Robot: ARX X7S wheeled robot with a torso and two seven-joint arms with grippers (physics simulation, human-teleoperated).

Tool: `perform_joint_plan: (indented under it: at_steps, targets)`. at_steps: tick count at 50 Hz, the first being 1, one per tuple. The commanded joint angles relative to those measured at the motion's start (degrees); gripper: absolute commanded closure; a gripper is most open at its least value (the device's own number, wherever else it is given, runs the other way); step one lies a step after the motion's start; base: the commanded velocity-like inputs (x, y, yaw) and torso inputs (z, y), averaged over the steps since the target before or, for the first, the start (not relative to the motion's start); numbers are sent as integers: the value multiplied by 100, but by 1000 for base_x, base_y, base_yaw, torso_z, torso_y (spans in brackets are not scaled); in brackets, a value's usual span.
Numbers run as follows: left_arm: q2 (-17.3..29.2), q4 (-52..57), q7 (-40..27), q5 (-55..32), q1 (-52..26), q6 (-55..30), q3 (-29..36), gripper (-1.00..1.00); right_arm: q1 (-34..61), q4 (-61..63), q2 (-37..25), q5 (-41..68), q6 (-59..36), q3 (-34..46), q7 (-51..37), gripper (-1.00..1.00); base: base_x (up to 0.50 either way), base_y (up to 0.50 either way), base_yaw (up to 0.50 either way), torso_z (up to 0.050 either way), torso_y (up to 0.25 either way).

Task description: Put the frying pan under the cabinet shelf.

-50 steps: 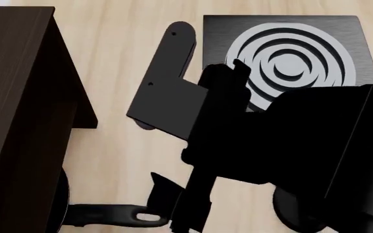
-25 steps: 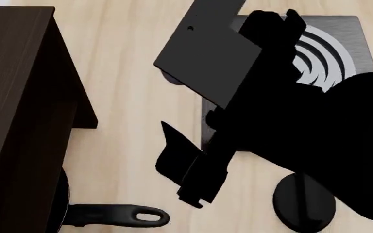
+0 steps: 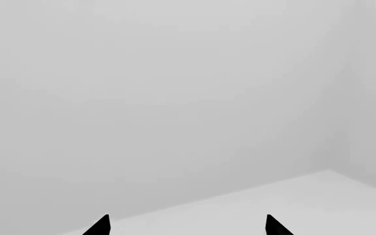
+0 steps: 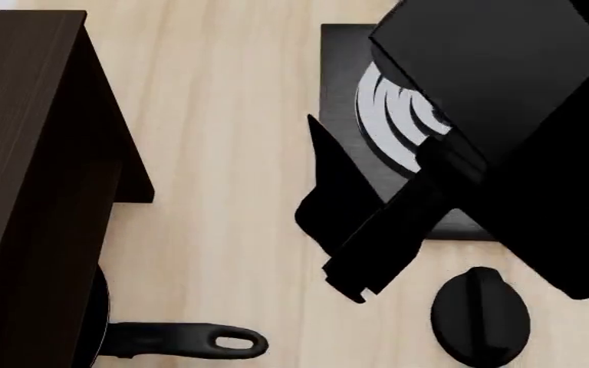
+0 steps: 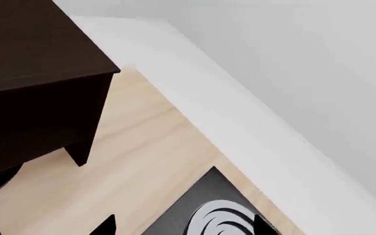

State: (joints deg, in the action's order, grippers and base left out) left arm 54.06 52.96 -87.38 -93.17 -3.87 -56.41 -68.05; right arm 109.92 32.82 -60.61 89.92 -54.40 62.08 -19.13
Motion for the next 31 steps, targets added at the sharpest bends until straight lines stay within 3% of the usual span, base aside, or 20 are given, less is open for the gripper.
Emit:
perform_joint_plan:
  at_steps: [1, 31]
  targets:
    - [263, -7, -215, -383, 119, 104, -304, -100, 20, 194, -344, 242, 232, -250, -491, -100, 0, 0, 0, 0, 0]
    - [432, 19, -224, -497, 641, 450, -667, -100, 188, 891, -1378, 1228, 823, -885, -1703, -100, 0, 0, 0, 0, 0]
